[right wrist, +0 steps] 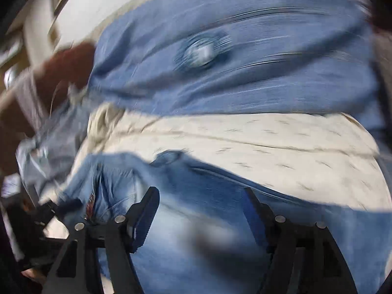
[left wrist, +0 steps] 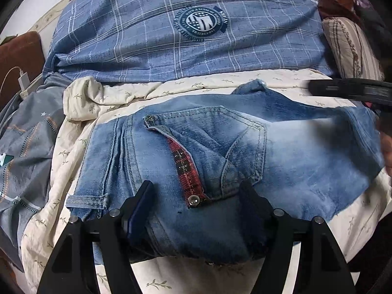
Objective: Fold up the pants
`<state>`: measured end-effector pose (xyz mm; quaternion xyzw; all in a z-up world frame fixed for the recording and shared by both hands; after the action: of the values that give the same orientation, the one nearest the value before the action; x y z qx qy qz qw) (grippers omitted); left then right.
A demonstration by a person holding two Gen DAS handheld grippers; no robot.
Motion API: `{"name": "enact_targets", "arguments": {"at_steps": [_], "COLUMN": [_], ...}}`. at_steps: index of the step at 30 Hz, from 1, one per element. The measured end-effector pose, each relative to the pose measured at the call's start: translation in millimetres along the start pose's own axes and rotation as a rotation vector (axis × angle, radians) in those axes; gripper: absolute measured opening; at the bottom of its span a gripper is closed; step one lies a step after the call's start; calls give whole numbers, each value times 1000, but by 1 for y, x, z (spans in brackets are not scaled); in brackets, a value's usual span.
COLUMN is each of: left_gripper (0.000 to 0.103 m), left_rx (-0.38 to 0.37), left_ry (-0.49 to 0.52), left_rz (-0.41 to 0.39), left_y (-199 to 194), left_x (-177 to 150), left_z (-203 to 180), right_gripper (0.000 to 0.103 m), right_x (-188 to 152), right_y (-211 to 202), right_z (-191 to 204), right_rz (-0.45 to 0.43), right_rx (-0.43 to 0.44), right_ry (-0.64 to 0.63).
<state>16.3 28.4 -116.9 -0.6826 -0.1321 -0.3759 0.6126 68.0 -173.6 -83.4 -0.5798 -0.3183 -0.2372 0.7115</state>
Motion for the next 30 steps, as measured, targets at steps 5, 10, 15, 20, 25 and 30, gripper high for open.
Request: {"name": "enact_targets", "arguments": {"at_steps": [5,10,15,20,25,30], "left_gripper": [72,72,72,73,73,73], "left_rx": [-4,-7,-10,25,32,-50], "left_ry": [61,104,125,184,196,109], "left_rz": [1,4,11,30,20,-10], "left_y": [-1,0,1,6,2,-8], "left_x": [-4,-7,-8,-12,-13,-6], "left_z": [-4,-8,-10,-13,-13,-8], "right_gripper": [50,5,3,3,5,5], "right_x": [16,24,44,35,46,11], "right_y": [55,96,117,133,53,-14], "right_z": [22,31,13,-9,-42,-75], "right_rz": [87,183,194,245,41,35], "right_rx": [-10,-92,-148,-156,-43,-62], "right_ry": [-113,-215,-122,-12,163,160]}}
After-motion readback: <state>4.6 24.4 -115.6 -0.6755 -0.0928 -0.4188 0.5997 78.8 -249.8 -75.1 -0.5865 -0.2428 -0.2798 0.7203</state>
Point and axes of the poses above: each gripper's, at about its wrist camera, not at the fingertips, and y roughly the way its jaws point, z to its left, x to its top, the point moved 4 cm from there along y, roughly the way its jaws point, and after that the axes turned 3 degrees about -x, right-handed, at the moved point
